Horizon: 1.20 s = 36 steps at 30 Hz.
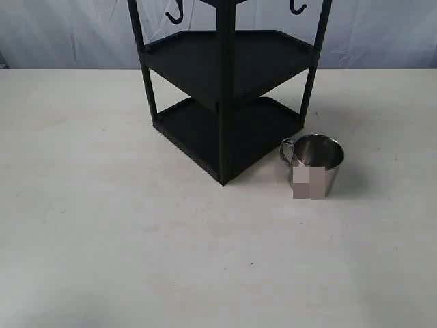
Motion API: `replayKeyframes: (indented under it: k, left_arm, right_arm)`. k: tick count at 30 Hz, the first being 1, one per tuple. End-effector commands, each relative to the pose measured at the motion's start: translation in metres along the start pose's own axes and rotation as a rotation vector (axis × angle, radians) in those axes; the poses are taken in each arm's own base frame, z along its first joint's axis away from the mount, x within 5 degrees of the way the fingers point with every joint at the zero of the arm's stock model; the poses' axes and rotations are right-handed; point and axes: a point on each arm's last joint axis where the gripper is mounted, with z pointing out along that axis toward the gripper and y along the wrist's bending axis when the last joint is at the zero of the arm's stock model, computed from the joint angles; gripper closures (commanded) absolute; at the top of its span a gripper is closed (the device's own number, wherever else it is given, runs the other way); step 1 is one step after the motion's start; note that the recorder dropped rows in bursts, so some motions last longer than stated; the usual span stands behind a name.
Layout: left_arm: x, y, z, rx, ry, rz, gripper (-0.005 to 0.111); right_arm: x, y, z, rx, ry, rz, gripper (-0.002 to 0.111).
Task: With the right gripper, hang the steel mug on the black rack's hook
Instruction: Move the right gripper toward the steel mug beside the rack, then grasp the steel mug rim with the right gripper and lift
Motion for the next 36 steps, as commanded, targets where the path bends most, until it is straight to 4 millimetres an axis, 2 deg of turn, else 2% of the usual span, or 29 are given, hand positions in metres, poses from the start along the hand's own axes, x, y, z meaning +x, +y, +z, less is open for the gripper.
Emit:
replayKeyframes:
  k: [1,3,6,8,10,11,12,14,16,17,21,27,29,32,34,35,36]
  left_arm:
    - [-0.002,0.000,0.000,0.005,-0.011,-0.001,0.107]
    - [-0.002,0.000,0.000,0.005,-0.011,-0.001,0.107]
    - [-0.002,0.000,0.000,0.005,-0.011,-0.001,0.107]
    - [-0.002,0.000,0.000,0.005,-0.011,-0.001,0.107]
    - [-0.002,0.000,0.000,0.005,-0.011,-0.001,0.107]
    - [-0.002,0.000,0.000,0.005,-0.011,-0.001,0.107]
    - [-0.002,0.000,0.000,0.005,-0.011,-0.001,0.107]
    - [-0.002,0.000,0.000,0.005,-0.011,-0.001,0.107]
    - [-0.002,0.000,0.000,0.005,-0.011,-0.001,0.107]
    - [-0.002,0.000,0.000,0.005,-0.011,-0.001,0.107]
    - [-0.002,0.000,0.000,0.005,-0.011,-0.001,0.107]
    - [-0.002,0.000,0.000,0.005,-0.011,-0.001,0.107]
    - [-0.002,0.000,0.000,0.005,-0.011,-0.001,0.107]
    - [-0.002,0.000,0.000,0.005,-0.011,-0.001,0.107]
    - [-0.002,0.000,0.000,0.005,-0.011,-0.001,0.107]
    - [-0.002,0.000,0.000,0.005,-0.011,-0.001,0.107]
    - [-0.002,0.000,0.000,0.005,-0.011,-0.001,0.107]
  right_arm:
    - [-0.011,-0.005,-0.001,0.019,-0.138,0.624,0.108]
    - [-0.012,-0.008,-0.002,0.033,-0.170,0.775,0.108]
    - [-0.012,-0.013,-0.002,0.076,-0.191,0.790,0.108]
    - [-0.013,-0.015,-0.003,0.088,-0.210,0.918,0.108]
    - [-0.020,-0.014,-0.004,0.065,-0.245,1.081,0.108]
    - [-0.027,-0.013,-0.006,0.058,-0.264,1.077,0.108]
    - [-0.033,-0.013,-0.007,0.064,-0.282,0.993,0.108]
    - [-0.051,-0.009,-0.011,0.092,-0.307,0.614,0.108]
    - [-0.063,-0.007,-0.006,0.134,-0.273,0.322,0.108]
    - [-0.067,-0.007,0.001,0.152,-0.231,0.272,0.108]
    - [-0.068,-0.009,0.051,0.168,0.082,0.206,0.108]
    - [-0.052,-0.011,0.161,-0.004,0.682,0.067,0.108]
    - [-0.045,-0.017,0.195,-0.016,0.848,0.086,0.108]
    - [-0.038,-0.029,0.232,0.052,0.977,0.061,0.108]
    - [-0.035,-0.035,0.249,0.105,1.007,0.031,0.108]
    - [-0.033,-0.036,0.257,0.125,1.017,0.022,0.107]
    - [-0.029,-0.035,0.268,0.144,1.020,0.034,0.099]
